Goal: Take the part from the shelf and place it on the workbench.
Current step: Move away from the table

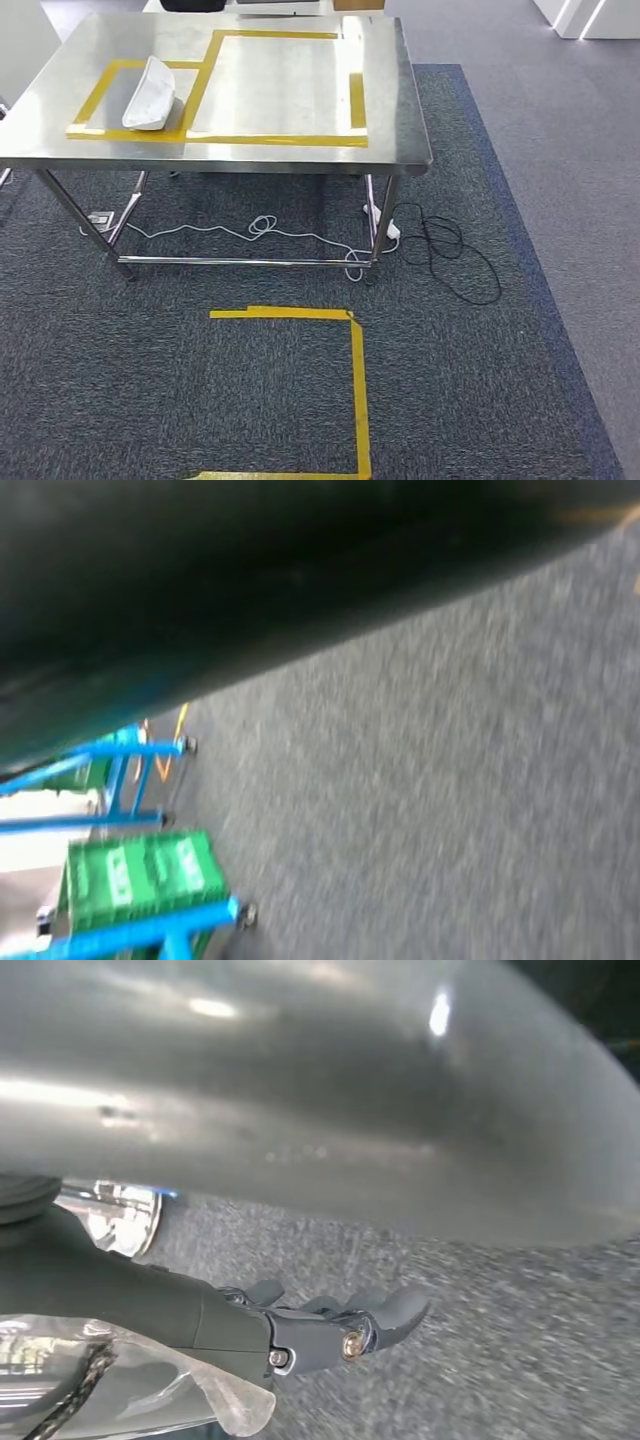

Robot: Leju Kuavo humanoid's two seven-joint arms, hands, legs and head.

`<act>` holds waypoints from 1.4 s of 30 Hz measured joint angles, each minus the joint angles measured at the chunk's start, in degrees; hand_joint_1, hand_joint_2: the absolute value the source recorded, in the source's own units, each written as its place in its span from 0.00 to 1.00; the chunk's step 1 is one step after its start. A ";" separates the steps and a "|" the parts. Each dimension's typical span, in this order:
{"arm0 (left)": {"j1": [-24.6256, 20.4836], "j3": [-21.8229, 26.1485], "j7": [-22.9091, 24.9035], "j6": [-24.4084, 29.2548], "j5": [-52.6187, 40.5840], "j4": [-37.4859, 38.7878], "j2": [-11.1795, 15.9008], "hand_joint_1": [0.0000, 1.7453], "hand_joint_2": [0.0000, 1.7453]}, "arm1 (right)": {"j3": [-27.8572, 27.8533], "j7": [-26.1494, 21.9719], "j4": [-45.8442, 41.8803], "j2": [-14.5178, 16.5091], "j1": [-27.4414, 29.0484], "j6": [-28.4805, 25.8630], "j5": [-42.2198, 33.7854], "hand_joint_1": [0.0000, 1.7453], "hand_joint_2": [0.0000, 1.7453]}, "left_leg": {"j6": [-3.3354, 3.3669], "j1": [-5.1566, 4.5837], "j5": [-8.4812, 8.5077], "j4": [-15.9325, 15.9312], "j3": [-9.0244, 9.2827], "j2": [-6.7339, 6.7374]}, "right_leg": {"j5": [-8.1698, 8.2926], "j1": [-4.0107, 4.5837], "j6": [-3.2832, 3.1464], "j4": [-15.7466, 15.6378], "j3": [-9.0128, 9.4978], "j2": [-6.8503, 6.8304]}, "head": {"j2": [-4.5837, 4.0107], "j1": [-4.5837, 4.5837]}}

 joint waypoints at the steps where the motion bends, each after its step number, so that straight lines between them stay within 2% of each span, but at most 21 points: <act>1: 0.25 0.21 0.09 -0.15 0.22 0.15 -0.40 0.00 0.00 | -0.08 -0.04 0.03 -0.01 -0.10 -0.05 -0.13 0.00 0.00 | -0.22 -0.04 0.58 0.18 -0.37 -0.02 | -0.87 0.14 -0.16 -4.10 2.81 0.05 | 0.00 0.01; 3: 0.61 0.52 0.18 -0.25 0.55 0.39 -0.99 0.00 0.00 | -0.13 -0.12 0.07 -0.02 -0.19 -0.09 -0.23 0.00 0.00 | -0.77 0.02 1.77 0.20 -0.68 -0.02 | -2.01 0.39 -0.48 -8.17 4.94 0.06 | -0.01 0.08; 5: 0.91 1.01 0.24 -0.37 0.91 0.67 -1.30 0.00 0.00 | -0.17 -0.11 0.07 0.07 -0.13 -0.07 -0.31 0.00 0.00 | -1.43 0.21 1.47 0.49 -1.11 -0.20 | -0.98 0.24 -1.25 -8.23 3.85 -0.19 | -0.01 0.08; 7: 1.21 1.54 0.30 -0.64 1.56 0.85 -1.49 0.00 0.00 | -0.32 -0.10 0.07 0.13 -0.06 -0.06 -0.47 0.00 0.00 | -2.22 0.46 -3.30 4.04 -2.13 -0.40 | 0.51 -0.03 -2.08 -8.29 2.40 -0.51 | -0.01 -0.22; 9: 1.36 2.14 0.20 -0.81 2.45 0.91 -1.69 0.00 0.00 | -0.50 -0.20 0.08 0.11 0.06 -0.11 -0.76 0.00 0.00 | -2.90 0.88 -9.51 11.43 -3.28 -0.42 | 1.93 0.02 -2.30 -8.08 0.78 -0.72 | -0.01 -0.43; 10: 1.39 2.51 0.07 -0.79 2.92 0.93 -1.79 0.00 0.00 | -0.62 -0.34 0.08 0.11 0.09 -0.14 -0.92 0.00 0.00 | -3.13 1.07 -10.85 14.85 -3.44 -0.42 | 2.63 0.03 -2.25 -7.81 -0.11 -0.82 | -0.01 -0.43; 12: 1.39 3.24 -0.28 -0.57 3.69 0.94 -2.05 0.00 0.00 | -0.90 -0.73 0.09 0.11 0.07 -0.18 -1.22 0.00 0.00 | -3.35 1.33 -9.39 17.05 -1.79 -0.42 | 3.81 0.03 -2.07 -6.96 -2.11 -0.98 | -0.01 -0.44; 14: 1.36 3.88 -0.61 -0.29 4.21 0.95 -2.22 0.00 0.00 | -1.16 -1.09 0.09 0.14 0.03 -0.16 -1.39 0.00 0.00 | -3.21 1.46 -6.96 11.32 3.41 -0.44 | 4.70 -0.03 -1.72 -5.93 -4.22 -1.03 | -0.01 -0.45; 16: 1.25 4.44 -0.86 -0.11 4.63 0.95 -2.34 0.00 0.00 | -1.38 -1.55 0.08 0.19 -0.02 -0.14 -1.64 0.00 0.00 | -2.66 1.28 -7.69 2.94 9.09 -0.51 | 5.47 0.00 -1.12 -5.11 -5.52 -1.05 | -0.01 -0.41; 19: 1.17 5.28 -1.10 0.35 5.24 0.99 -2.52 0.00 0.00 | -1.63 -2.58 0.07 0.22 -0.16 -0.21 -2.18 0.00 0.00 | -1.48 0.82 -8.20 -0.87 10.37 -0.45 | 6.91 -0.23 0.01 -5.03 -6.29 -1.11 | -0.01 -0.40; 21: 1.22 5.91 -1.37 1.00 5.72 1.04 -2.55 0.00 0.00 | -1.90 -3.31 0.07 0.22 -0.12 -0.22 -2.50 0.00 0.00 | -0.51 0.82 -6.83 -1.05 8.94 -0.16 | 5.08 -0.48 0.61 -3.86 -7.25 -0.76 | -0.01 -0.44; 24: 1.21 6.76 -1.98 2.14 6.18 1.06 -2.56 0.00 0.00 | -2.38 -4.11 0.07 0.25 -0.07 -0.19 -2.93 0.00 0.00 | 0.37 0.71 -4.40 -1.10 5.97 0.06 | -3.65 -0.60 1.01 5.01 -10.11 -0.18 | -0.01 -0.29; 25: 1.21 6.98 -2.11 2.38 6.20 1.06 -2.57 0.00 0.00 | -2.47 -4.28 0.06 0.27 -0.11 -0.17 -3.01 0.00 0.00 | 0.39 0.61 -3.57 -1.04 4.88 0.08 | -5.27 -0.60 1.04 8.60 -10.66 -0.13 | -0.01 -0.30; 26: 1.21 7.13 -2.17 2.55 6.21 1.07 -2.58 0.00 0.00 | -2.52 -4.38 0.05 0.29 -0.15 -0.16 -3.05 0.00 0.00 | 0.37 0.51 -2.76 -0.97 3.83 0.10 | -5.48 -0.60 1.04 11.21 -10.57 -0.11 | -0.01 -0.31; 28: 1.22 7.29 -2.22 2.77 6.23 1.08 -2.57 0.00 0.00 | -2.66 -4.48 0.05 0.29 -0.20 -0.18 -3.06 0.00 0.00 | 0.15 0.40 -1.35 -0.76 1.65 0.13 | -1.88 -0.59 0.90 11.07 -7.77 -0.11 | -0.01 -0.31; 30: 1.21 7.49 -2.22 2.93 6.33 1.08 -2.60 0.00 0.00 | -2.82 -4.59 0.05 0.28 -0.30 -0.19 -3.08 0.00 0.00 | -0.26 0.31 -0.18 -0.29 -0.02 0.10 | 0.33 -0.52 0.59 3.63 -1.10 -0.13 | -0.01 -0.26; 32: 1.20 7.76 -2.19 3.09 6.47 1.09 -2.64 0.00 0.00 | -2.92 -4.75 0.05 0.30 -0.51 -0.12 -3.16 0.00 0.00 | -0.78 0.19 0.91 0.26 -0.79 0.12 | -1.94 -0.37 0.22 -5.46 5.08 -0.09 | -0.01 -0.26; 33: 1.17 7.94 -2.13 3.15 6.52 1.09 -2.64 0.00 0.00 | -2.94 -4.79 0.05 0.30 -0.57 -0.08 -3.23 0.00 0.00 | -1.06 0.18 1.42 0.38 -0.95 0.14 | -3.05 -0.24 0.05 -8.02 6.58 -0.07 | -0.01 -0.25; 36: 1.18 8.49 -1.78 3.14 6.64 1.12 -2.62 0.00 0.00 | -3.15 -4.76 0.05 0.49 -0.47 0.23 -3.95 0.00 0.00 | -2.04 0.46 1.13 1.15 -1.51 0.04 | -2.58 -0.29 -1.08 -8.73 5.91 -0.29 | -0.01 -0.44; 40: 1.51 8.75 -1.15 2.82 6.75 1.19 -2.60 0.00 0.00 | -4.24 -4.62 0.05 0.63 -0.24 0.74 -5.73 0.00 0.00 | -3.39 1.02 -8.31 13.40 -4.67 -0.12 | -0.70 -0.37 -2.05 -8.65 3.93 -0.69 | -0.01 -0.93; 42: 1.58 8.90 -0.89 2.71 6.77 1.19 -2.60 0.00 0.00 | -4.82 -4.61 0.05 0.63 -0.08 0.95 -6.43 0.00 0.00 | -3.61 1.21 -8.74 16.60 -4.17 -0.12 | -0.05 -0.32 -1.96 -8.36 2.90 -0.79 | -0.01 -0.93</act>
